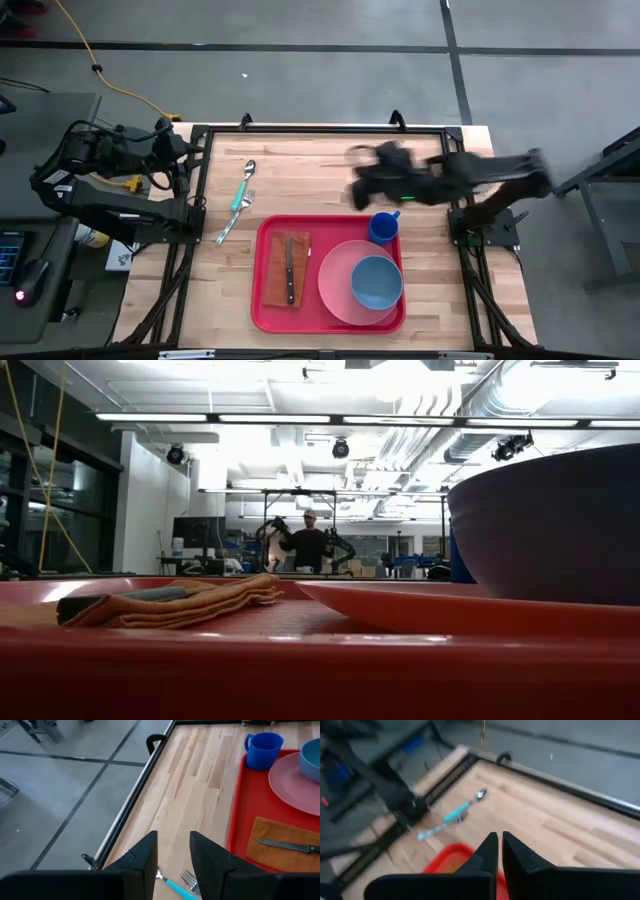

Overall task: Set up tray
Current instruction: Put the blue patterned fork on the left side of the black bread knife

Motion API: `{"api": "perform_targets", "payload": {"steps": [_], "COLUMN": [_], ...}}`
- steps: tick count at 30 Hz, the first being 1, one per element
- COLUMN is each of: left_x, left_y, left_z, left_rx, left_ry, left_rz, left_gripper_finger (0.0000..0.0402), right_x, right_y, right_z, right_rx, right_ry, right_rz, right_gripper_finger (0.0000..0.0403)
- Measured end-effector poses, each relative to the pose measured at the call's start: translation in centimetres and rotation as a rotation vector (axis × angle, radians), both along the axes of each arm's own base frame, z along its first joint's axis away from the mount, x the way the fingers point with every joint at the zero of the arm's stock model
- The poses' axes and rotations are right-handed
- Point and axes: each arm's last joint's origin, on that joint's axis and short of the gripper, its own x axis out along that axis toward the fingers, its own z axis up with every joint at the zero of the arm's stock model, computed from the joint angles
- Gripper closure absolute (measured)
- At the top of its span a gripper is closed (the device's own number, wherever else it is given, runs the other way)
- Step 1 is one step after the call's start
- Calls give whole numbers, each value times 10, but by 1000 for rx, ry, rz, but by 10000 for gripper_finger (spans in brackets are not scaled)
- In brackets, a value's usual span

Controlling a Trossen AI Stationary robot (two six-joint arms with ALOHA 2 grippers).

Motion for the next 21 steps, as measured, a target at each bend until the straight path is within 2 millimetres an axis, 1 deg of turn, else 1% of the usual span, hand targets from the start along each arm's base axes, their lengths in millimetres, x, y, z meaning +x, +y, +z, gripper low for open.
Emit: {"api": "perform_targets", "payload": {"steps": [2, 4, 6, 8, 11, 13, 18, 21], "left_x": [0, 0, 0, -1, -3, -6, -26, -39], "left_y": [0, 0, 1, 1, 2, 2, 4, 4], "left_z": [0, 0, 0, 0, 0, 0, -7, -12], "left_rx": [4, 9, 18, 27, 36, 31, -11, -48], "left_ry": [2, 2, 3, 4, -3, -18, -24, -25], "left_rz": [0, 8, 20, 34, 56, 98, 314, 379], "left_gripper_finger": [257, 257, 257, 257, 257, 257, 257, 257], "right_x": [-35, -68, -94, -116, -139, -151, -177, -191], "right_y": [-3, -7, -13, -19, -28, -32, -41, -44], "right_z": [1, -3, -13, -26, -48, -62, -90, -102], "right_rx": [-14, -3, 16, 32, 30, 30, 29, 39], "right_ry": [-73, -172, -260, -315, -338, -345, -387, -453], "right_rz": [-20, -19, -19, -22, -32, -39, -63, -65], "right_gripper_finger": [403, 402, 402, 402, 402, 402, 402, 402]}}
